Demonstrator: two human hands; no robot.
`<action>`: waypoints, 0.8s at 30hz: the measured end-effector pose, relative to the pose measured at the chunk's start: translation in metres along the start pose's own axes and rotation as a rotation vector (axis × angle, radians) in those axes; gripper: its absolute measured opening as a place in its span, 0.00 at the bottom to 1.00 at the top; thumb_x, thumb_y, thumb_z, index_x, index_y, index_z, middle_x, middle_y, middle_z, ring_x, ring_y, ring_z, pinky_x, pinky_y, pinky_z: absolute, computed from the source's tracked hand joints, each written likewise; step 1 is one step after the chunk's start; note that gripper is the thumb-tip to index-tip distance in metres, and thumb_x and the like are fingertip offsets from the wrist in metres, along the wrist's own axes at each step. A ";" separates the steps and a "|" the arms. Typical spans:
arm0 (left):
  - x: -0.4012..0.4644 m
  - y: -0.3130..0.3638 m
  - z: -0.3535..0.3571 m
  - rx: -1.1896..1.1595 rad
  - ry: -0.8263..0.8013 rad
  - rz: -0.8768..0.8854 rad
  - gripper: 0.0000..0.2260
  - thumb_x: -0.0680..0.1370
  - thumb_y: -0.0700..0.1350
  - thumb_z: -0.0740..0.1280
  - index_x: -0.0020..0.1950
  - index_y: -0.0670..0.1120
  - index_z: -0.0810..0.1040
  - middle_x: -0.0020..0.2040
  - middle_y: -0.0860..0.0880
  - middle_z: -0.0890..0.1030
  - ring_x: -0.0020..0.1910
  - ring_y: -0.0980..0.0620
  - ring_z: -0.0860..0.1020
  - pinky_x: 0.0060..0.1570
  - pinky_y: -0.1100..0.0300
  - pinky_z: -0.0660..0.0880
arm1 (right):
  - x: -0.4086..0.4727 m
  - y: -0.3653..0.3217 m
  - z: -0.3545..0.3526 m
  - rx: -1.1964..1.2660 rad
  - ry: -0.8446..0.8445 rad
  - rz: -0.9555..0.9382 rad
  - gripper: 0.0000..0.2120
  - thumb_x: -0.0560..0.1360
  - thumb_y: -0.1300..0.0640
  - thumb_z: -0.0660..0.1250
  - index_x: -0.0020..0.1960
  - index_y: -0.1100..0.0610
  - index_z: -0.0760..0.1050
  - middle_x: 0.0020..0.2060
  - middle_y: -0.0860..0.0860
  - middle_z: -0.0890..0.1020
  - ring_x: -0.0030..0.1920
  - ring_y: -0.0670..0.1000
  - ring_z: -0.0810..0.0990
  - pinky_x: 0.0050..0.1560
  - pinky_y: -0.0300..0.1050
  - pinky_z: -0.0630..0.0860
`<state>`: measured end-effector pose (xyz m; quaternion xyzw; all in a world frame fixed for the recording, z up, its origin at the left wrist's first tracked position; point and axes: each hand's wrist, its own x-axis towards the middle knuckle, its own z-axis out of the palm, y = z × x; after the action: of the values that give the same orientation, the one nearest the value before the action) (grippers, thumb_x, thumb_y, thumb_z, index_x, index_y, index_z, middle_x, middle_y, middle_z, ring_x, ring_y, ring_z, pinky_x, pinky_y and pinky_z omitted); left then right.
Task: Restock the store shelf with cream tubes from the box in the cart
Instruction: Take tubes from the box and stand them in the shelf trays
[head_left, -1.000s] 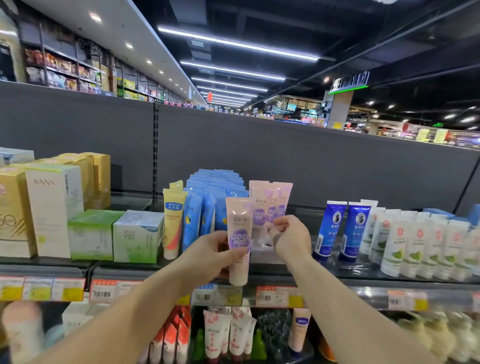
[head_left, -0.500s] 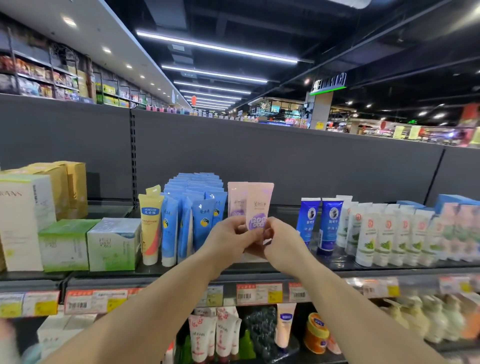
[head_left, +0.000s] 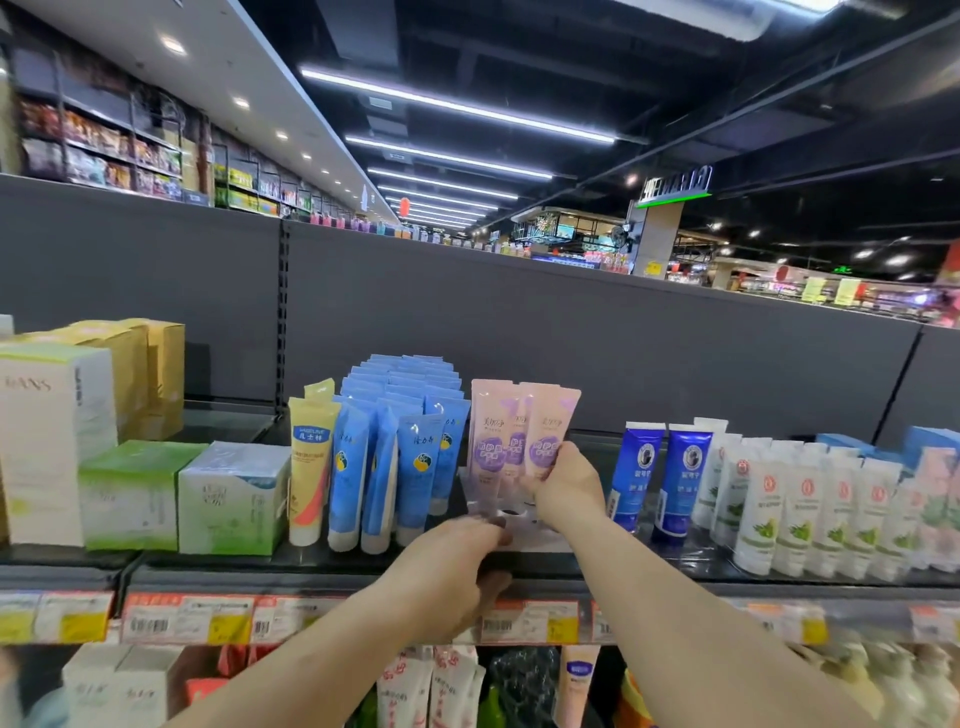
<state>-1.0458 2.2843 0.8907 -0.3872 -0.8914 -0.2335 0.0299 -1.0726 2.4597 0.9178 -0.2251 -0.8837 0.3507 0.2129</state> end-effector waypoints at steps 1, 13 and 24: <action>0.001 -0.001 0.000 -0.014 0.004 -0.001 0.20 0.80 0.52 0.64 0.72 0.55 0.69 0.72 0.55 0.70 0.70 0.55 0.68 0.70 0.56 0.67 | 0.003 0.002 0.001 -0.041 -0.008 0.015 0.15 0.75 0.53 0.71 0.55 0.53 0.67 0.52 0.51 0.78 0.46 0.48 0.74 0.44 0.42 0.71; 0.001 -0.005 0.004 -0.034 0.014 -0.013 0.25 0.79 0.54 0.66 0.75 0.55 0.64 0.76 0.57 0.65 0.75 0.57 0.61 0.74 0.57 0.60 | 0.017 0.020 0.013 -0.085 -0.025 0.006 0.15 0.74 0.55 0.72 0.55 0.54 0.69 0.52 0.52 0.79 0.50 0.50 0.77 0.47 0.43 0.73; 0.001 0.000 0.010 -0.012 0.053 -0.075 0.25 0.78 0.53 0.67 0.74 0.56 0.66 0.74 0.59 0.67 0.73 0.57 0.64 0.73 0.55 0.64 | 0.009 0.021 0.009 -0.035 -0.048 -0.004 0.13 0.75 0.54 0.71 0.54 0.54 0.69 0.50 0.52 0.78 0.48 0.49 0.75 0.48 0.44 0.73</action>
<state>-1.0457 2.2895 0.8822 -0.3473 -0.9028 -0.2501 0.0422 -1.0794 2.4736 0.8988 -0.2187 -0.8950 0.3400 0.1885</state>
